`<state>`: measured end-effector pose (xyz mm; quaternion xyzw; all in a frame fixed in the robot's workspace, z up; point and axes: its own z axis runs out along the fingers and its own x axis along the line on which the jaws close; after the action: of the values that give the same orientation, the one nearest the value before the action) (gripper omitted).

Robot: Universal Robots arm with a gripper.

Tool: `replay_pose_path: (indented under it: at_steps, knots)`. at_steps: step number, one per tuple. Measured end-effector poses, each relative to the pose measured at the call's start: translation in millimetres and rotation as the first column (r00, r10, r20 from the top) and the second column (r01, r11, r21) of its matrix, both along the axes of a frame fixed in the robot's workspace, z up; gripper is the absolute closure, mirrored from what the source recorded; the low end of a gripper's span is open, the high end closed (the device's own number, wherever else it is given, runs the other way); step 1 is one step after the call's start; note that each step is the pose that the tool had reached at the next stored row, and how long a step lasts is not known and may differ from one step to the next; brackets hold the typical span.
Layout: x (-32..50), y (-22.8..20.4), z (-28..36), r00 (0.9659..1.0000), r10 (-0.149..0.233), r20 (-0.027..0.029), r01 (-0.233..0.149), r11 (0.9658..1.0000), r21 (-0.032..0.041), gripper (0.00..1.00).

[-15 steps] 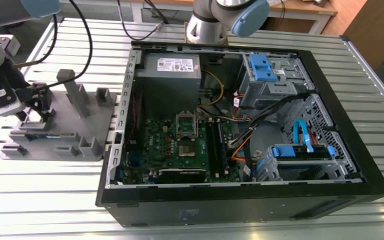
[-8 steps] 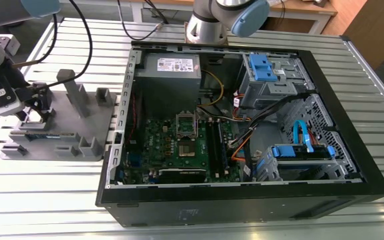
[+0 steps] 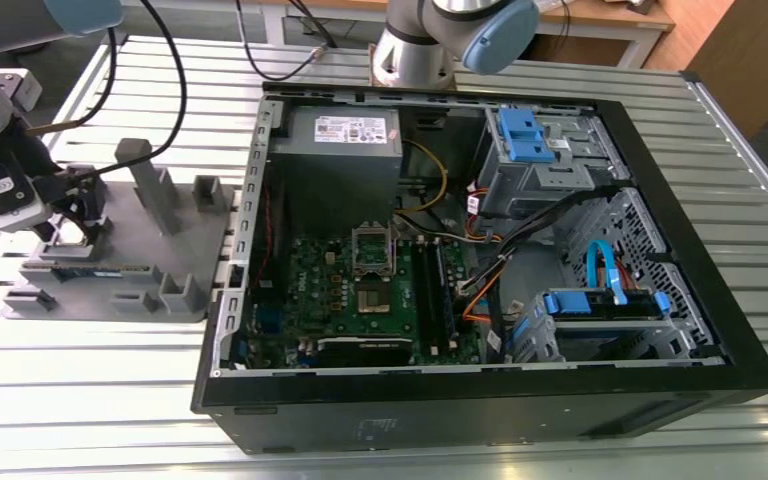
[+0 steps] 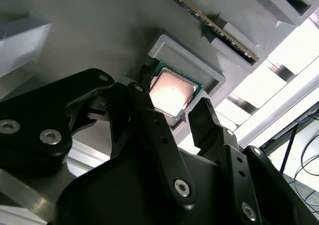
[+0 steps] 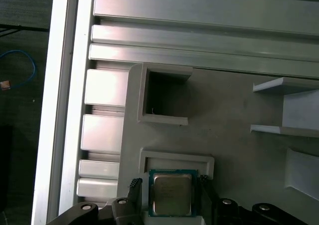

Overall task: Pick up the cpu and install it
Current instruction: 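Pick up the cpu and move it towards the insertion slot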

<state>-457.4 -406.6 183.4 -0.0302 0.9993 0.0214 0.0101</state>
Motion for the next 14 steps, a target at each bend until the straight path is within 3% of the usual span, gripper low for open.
replay_pose_path:
  at_steps: [7, 8, 14]
  knots:
    - [0.1, 0.0, 0.0, 1.0000, 0.000, -0.0001, 0.000, 1.0000, 0.0000, 0.44]
    - [0.1, 0.0, 0.0, 1.0000, 0.000, -0.0001, 0.000, 1.0000, -0.0001, 0.51]
    - [0.2, 0.0, 0.0, 1.0000, 0.000, 0.0000, 0.000, 1.0000, 0.0000, 0.51]
